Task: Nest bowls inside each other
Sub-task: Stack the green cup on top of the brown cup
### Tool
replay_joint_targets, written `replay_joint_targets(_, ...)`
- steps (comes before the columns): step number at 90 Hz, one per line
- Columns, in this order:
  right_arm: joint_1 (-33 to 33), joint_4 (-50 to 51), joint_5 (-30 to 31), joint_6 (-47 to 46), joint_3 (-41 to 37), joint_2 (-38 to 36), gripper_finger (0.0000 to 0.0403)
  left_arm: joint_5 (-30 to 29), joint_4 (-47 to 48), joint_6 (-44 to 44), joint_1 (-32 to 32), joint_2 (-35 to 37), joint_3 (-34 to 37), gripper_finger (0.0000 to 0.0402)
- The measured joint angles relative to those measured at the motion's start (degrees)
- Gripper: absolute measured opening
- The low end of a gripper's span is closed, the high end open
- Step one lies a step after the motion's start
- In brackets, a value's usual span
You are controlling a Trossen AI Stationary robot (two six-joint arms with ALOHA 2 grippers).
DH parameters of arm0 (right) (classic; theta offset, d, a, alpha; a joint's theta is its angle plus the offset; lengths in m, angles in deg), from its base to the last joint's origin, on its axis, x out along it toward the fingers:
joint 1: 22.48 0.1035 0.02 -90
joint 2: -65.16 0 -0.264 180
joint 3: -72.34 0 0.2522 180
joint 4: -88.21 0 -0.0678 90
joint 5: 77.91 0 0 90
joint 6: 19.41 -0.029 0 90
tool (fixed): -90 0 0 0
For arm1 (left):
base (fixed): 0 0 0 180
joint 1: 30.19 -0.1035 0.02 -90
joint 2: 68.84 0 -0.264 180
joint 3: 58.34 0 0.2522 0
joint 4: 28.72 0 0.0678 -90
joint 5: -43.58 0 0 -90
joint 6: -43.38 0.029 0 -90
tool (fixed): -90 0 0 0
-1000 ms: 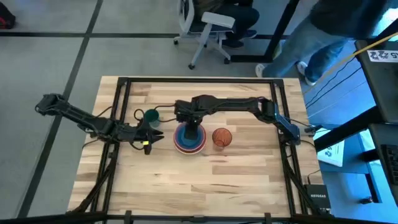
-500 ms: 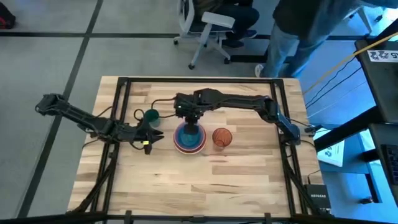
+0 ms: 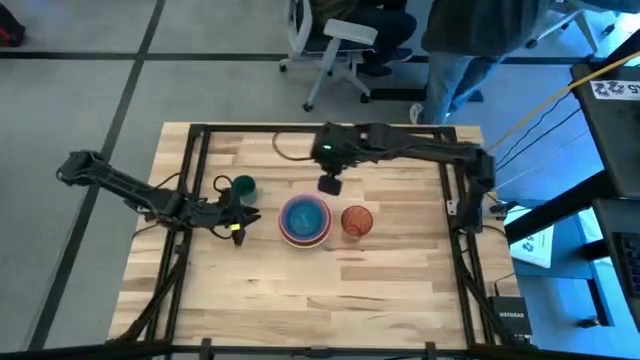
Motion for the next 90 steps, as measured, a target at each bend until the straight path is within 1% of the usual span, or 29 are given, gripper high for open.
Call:
replay_joint_targets(6,-0.65,-7.55,0.38,-2.36,-11.9,-7.12,0.0,-0.05,0.03,0.5,0.29,0.01,0.0,0.0088)
replay_joint_targets(14,-1.28,-15.87,3.09,-6.86,-26.88,-17.66,0.0,-0.04,-0.05,0.51,0.35,0.11,0.0,0.0088)
replay_joint_targets(23,-1.82,-25.79,6.05,-10.96,-41.88,-30.72,0.0,-0.07,-0.66,0.64,0.29,0.33,0.04,0.0088)
replay_joint_targets(31,-1.69,-34.82,7.69,-13.28,-54.44,-41.66,0.0,-0.13,-2.51,2.69,0.0,0.31,0.07,0.0088)
replay_joint_targets(42,-1.66,-50.95,6.6,-16.04,-70.34,-54.99,0.0,-0.14,-5.65,6.32,-1.04,0.33,0.07,0.0088)
replay_joint_targets(49,-1.67,-59.07,3.9,-18.49,-79.35,-61.28,0.0,-0.24,-7.68,9.32,-1.83,0.35,0.07,0.0088)
replay_joint_targets(54,-1.66,-64.91,2.03,-21.11,-85.01,-64.87,0.0,-0.2,-7.36,11.47,-2.45,0.37,-0.22,0.0088)
replay_joint_targets(62,-1.64,-72.98,-0.33,-26.09,-92.35,-69.09,0.0,-0.2,-6.46,13.5,-3.67,0.35,-1.41,0.0088)
replay_joint_targets(72,-1.09,-68.09,-1.56,-29.81,-92.16,-71.49,0.0,-0.12,-1.32,16.24,-5.18,0.62,-4.19,0.0088)
replay_joint_targets(83,0.39,-69.12,-1.68,-28.67,-92.11,-71.59,0.0,-0.03,6.97,17.05,-7.49,1.02,-9.04,0.0088)
replay_joint_targets(90,1.13,-69.22,-1.28,-27.58,-92.11,-71.4,0.0,1.16,14.83,15.27,-9.08,1.03,-12.24,0.0088)
